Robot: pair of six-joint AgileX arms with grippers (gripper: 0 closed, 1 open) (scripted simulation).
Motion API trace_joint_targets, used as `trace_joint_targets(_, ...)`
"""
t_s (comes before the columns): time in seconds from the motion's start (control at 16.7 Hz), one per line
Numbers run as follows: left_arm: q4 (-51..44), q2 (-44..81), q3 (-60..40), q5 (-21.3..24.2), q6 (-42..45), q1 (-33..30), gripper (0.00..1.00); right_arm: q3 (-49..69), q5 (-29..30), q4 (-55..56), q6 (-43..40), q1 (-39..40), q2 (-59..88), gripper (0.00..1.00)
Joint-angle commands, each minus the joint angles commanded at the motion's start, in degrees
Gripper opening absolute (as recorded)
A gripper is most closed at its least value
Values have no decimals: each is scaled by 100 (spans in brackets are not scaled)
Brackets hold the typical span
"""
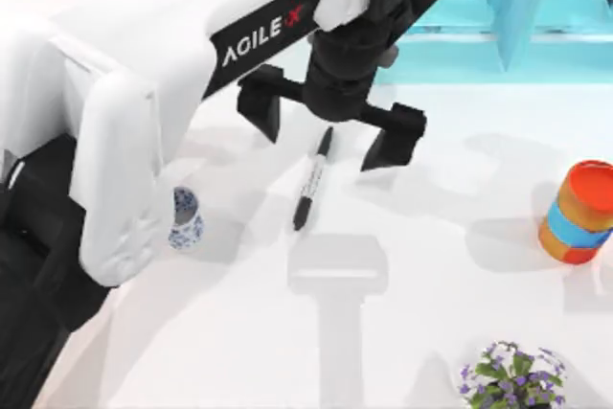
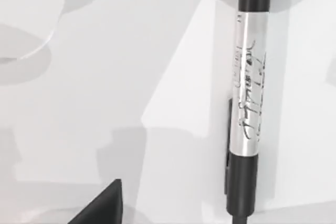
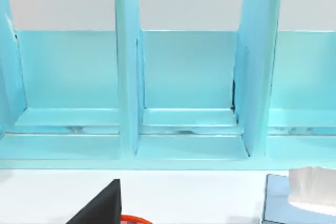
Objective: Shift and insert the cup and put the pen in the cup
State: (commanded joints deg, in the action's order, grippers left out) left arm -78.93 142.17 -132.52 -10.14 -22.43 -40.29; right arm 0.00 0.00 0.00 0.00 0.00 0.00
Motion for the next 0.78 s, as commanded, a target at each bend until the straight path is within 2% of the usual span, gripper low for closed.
trace_joint_targets(0.36,204,30,178,6,30,36,100,0,0,0,0,0,0,100)
trace_joint_targets(0.78,1624,312,1274,9,192,185,100,0,0,0,0,0,0,100)
